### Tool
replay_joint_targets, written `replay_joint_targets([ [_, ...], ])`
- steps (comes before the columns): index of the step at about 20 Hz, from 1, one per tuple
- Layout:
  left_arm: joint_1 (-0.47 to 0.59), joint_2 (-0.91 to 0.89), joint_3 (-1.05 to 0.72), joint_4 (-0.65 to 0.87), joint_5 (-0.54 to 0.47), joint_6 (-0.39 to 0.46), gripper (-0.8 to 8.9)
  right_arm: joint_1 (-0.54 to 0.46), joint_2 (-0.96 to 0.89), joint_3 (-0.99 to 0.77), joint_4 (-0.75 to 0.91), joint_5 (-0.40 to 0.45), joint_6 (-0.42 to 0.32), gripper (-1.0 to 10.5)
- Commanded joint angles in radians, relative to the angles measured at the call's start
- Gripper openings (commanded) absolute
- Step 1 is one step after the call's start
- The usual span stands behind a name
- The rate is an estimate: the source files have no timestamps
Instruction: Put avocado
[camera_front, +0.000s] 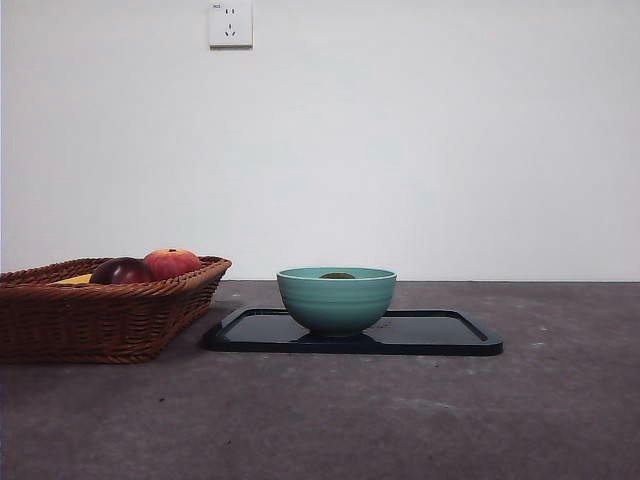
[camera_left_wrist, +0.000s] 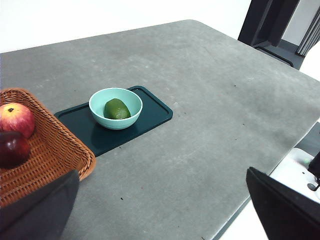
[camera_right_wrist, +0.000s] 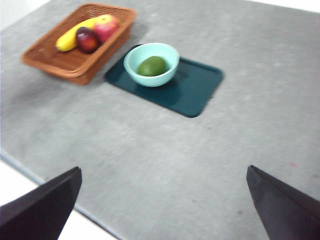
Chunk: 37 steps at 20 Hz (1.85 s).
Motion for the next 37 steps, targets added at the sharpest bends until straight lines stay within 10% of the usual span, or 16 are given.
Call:
replay_joint_targets([
  [1, -0.010, 0.002, 0.006, 0.006, -0.002, 0.000, 5.31, 0.006, 0.004, 0.005, 0.014, -0.020, -0.010, 5.6],
  [6, -0.010, 0.002, 0.006, 0.006, -0.002, 0.001, 4.54, 0.006, 0.004, 0.005, 0.041, -0.016, -0.010, 5.2],
  [8, -0.010, 0.002, 0.006, 0.005, -0.002, 0.001, 0.33, 0.006, 0.004, 0.005, 0.040, -0.016, -0.010, 1.3],
  [9, -0.010, 0.002, 0.006, 0.008, -0.002, 0.001, 0.26, 0.006, 0.004, 0.005, 0.040, -0.017, -0.011, 0.0],
  [24, 0.014, 0.002, 0.006, 0.006, -0.002, 0.000, 0.19, 0.006, 0.004, 0.006, 0.044, -0.010, -0.010, 0.2],
  [29, 0.309, 0.003, 0.006, 0.007, -0.002, 0.011, 0.19, 0.006, 0.004, 0.006, 0.044, -0.010, -0.010, 0.2],
  [32, 0.528, 0.003, -0.017, 0.041, -0.008, 0.168, 0.19, 0.006, 0.004, 0.006, 0.044, -0.010, -0.010, 0.2],
  [37, 0.756, -0.004, -0.289, 0.455, 0.096, 0.264, 0.19, 0.006, 0.004, 0.006, 0.044, -0.010, -0.010, 0.2],
])
